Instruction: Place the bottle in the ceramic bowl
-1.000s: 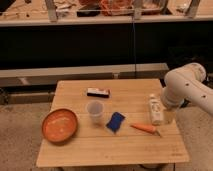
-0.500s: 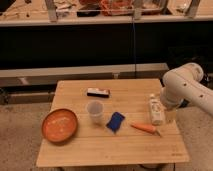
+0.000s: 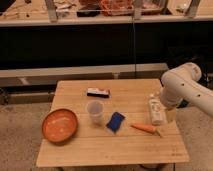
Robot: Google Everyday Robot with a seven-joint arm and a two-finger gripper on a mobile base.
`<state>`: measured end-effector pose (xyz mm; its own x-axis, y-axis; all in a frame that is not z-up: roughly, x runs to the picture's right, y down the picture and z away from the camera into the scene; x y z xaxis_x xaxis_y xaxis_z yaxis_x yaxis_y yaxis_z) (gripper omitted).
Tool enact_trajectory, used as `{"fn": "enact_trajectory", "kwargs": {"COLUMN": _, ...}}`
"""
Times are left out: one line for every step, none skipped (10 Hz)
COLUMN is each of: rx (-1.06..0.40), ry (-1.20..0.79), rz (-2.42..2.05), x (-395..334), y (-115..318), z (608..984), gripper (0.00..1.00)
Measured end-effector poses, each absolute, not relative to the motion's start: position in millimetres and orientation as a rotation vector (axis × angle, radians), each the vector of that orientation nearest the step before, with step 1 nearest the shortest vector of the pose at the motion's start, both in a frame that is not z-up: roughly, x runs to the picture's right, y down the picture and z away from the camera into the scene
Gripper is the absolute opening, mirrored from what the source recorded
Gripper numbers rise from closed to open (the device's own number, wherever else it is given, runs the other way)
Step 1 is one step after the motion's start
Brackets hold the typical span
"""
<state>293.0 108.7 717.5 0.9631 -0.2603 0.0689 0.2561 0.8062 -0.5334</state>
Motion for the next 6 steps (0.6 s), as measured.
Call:
{"fn": "enact_trajectory", "kwargs": {"rx": -0.569, "ry": 0.006, "rz": -0.295, "x": 293, "y": 108, "z": 720, "gripper": 0.80}}
{"fn": "enact_trajectory", "kwargs": {"rx": -0.568, "ry": 0.004, "rz": -0.314, "x": 292, "y": 107, "z": 723, "gripper": 0.80}}
{"fn": "enact_trajectory", "kwargs": {"rx": -0.569, "ry": 0.002, "rz": -0.329, "x": 293, "y": 107, "z": 725, "gripper": 0.80}}
{"fn": "enact_trajectory", "kwargs": {"rx": -0.569, "ry": 0.000, "rz": -0.350, "x": 294, "y": 107, "z": 727, "gripper": 0.80}}
{"fn": "enact_trajectory", "kwargs": {"rx": -0.568, "ry": -0.003, "rz": -0.366, "x": 295, "y": 106, "z": 729, "gripper": 0.80}}
{"fn": "enact_trajectory", "kwargs": {"rx": -0.570, "ry": -0.005, "rz": -0.384, "x": 296, "y": 106, "z": 731, "gripper": 0.80}}
